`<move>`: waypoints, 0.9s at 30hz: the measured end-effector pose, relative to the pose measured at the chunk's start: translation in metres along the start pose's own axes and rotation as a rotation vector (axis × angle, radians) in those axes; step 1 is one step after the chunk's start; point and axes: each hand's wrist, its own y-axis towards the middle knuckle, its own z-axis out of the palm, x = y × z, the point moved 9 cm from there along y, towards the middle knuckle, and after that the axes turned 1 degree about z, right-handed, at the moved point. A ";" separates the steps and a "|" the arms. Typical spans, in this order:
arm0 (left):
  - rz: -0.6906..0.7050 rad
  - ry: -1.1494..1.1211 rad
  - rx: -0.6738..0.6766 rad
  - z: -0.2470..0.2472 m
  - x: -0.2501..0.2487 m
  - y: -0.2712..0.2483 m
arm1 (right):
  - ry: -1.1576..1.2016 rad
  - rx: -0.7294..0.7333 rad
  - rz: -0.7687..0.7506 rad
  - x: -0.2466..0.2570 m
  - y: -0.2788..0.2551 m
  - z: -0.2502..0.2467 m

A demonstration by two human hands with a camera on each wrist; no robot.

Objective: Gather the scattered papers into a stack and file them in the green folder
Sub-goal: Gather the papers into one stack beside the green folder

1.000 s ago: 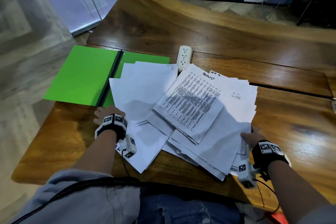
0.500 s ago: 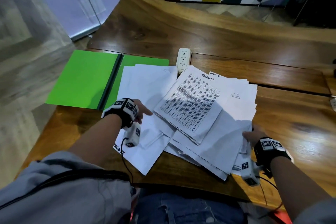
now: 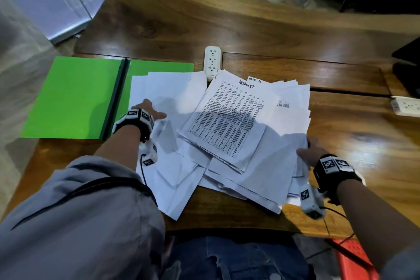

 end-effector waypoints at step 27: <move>0.017 0.390 0.257 0.053 -0.047 -0.082 | -0.006 0.045 -0.039 -0.003 0.020 0.005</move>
